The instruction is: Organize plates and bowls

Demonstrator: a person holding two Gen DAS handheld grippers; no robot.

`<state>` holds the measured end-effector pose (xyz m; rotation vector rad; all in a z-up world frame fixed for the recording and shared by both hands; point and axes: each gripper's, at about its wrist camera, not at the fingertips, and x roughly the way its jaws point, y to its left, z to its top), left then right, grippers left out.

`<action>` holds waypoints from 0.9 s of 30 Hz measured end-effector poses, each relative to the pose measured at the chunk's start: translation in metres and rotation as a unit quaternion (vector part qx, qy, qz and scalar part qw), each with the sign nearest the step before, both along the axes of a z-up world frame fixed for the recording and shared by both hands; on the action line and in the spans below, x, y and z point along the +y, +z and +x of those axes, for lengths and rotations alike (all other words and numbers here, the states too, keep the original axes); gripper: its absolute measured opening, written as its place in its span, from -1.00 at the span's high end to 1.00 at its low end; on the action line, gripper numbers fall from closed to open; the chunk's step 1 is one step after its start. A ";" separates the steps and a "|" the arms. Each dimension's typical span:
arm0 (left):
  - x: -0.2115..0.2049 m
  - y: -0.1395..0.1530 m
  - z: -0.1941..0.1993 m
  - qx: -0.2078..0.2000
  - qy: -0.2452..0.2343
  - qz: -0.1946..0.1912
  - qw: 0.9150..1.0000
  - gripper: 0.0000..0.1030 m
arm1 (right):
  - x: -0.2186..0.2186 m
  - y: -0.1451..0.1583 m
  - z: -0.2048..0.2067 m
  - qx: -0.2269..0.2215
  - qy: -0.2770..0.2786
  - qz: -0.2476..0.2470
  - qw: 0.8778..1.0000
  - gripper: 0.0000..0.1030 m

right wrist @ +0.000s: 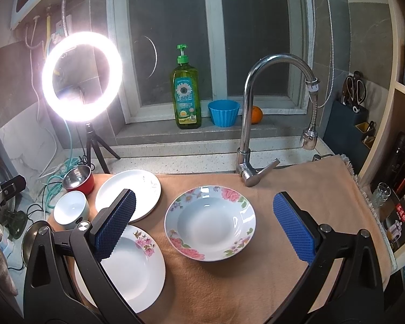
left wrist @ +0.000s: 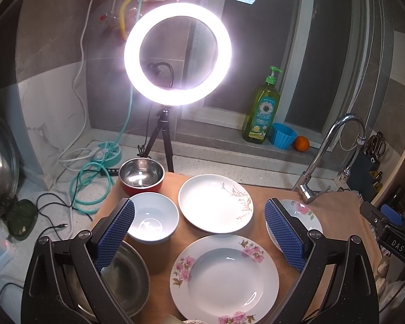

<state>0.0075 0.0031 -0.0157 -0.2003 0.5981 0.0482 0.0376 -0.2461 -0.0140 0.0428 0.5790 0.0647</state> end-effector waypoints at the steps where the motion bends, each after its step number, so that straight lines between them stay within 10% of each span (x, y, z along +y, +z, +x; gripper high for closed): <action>1: 0.000 -0.001 0.001 0.003 0.000 -0.001 1.000 -0.89 | -0.001 -0.001 0.000 0.002 0.003 0.001 1.000 -1.00; 18: 0.007 -0.050 0.002 0.104 -0.020 -0.033 0.994 -0.85 | -0.002 -0.043 0.019 0.088 0.063 0.037 0.994 -1.00; 27: 0.006 -0.082 0.006 0.170 -0.054 -0.050 0.983 -0.36 | 0.002 -0.090 0.030 0.173 0.107 0.087 0.975 -0.67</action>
